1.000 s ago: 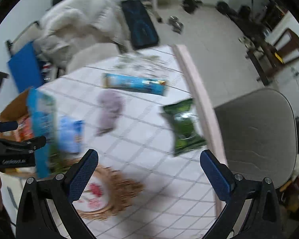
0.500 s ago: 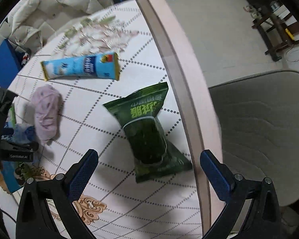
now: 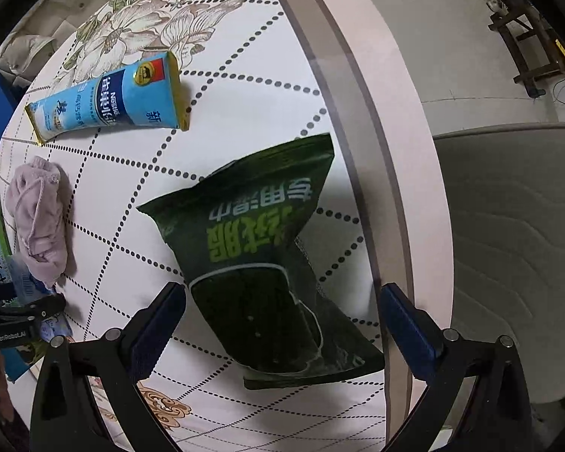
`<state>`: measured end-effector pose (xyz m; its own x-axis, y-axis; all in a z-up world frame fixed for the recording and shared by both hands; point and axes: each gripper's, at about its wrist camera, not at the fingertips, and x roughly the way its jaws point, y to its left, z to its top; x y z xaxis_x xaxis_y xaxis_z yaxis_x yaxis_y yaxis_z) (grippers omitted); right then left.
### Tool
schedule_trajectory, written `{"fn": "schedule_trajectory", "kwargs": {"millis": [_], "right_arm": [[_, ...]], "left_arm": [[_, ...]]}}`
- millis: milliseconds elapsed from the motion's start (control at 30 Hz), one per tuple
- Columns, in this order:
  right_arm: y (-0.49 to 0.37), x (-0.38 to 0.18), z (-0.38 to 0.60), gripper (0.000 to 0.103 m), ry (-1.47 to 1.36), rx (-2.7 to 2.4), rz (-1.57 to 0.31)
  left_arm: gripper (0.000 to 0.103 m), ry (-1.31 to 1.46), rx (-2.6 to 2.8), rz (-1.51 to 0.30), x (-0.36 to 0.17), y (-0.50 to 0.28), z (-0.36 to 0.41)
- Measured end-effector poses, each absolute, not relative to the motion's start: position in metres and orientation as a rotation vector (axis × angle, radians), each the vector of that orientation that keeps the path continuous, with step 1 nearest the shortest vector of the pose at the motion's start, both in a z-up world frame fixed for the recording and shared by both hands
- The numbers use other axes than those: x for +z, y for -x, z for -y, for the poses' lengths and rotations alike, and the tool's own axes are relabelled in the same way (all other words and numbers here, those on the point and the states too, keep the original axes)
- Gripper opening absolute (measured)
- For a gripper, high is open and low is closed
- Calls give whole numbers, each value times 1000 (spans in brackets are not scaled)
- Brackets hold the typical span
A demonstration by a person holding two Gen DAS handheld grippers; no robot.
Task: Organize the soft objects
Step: 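Grasp the blue wrapped pack with the left gripper while the right grasps the green snack bag, then carry the blue pack and green bag into the box and open both grippers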
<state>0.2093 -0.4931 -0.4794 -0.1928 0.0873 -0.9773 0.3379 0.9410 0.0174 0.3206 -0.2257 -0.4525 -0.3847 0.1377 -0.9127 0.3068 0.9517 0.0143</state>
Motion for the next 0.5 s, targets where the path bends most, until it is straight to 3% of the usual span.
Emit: {"fn": "schedule_trajectory", "kwargs": {"millis": [33, 100, 133, 167, 200, 267, 333, 500], "right_arm": [[-211, -483, 492, 103, -325, -229, -1761], [-209, -485, 494, 102, -344, -226, -1763], [-208, -486, 494, 95, -349, -224, -1765], [-207, -487, 494, 82, -350, -225, -1771], [-205, -488, 493, 77, -330, -240, -1785], [-205, -485, 491, 52, -277, -258, -1781], [-201, -481, 488, 41, -301, -258, -1779], [-189, -441, 459, 39, -317, -226, -1712]], "left_arm": [[84, -313, -185, -1967, -453, -316, 226], [66, -280, -195, -1961, -449, -306, 218], [50, -282, -194, -1952, -445, -301, 218], [42, -295, -190, -1942, -442, -299, 218], [40, -314, -184, -1916, -438, -294, 220], [37, -325, -183, -1885, -431, -288, 221], [36, -311, -192, -1861, -422, -280, 220], [36, -219, -226, -1772, -378, -256, 209]]}}
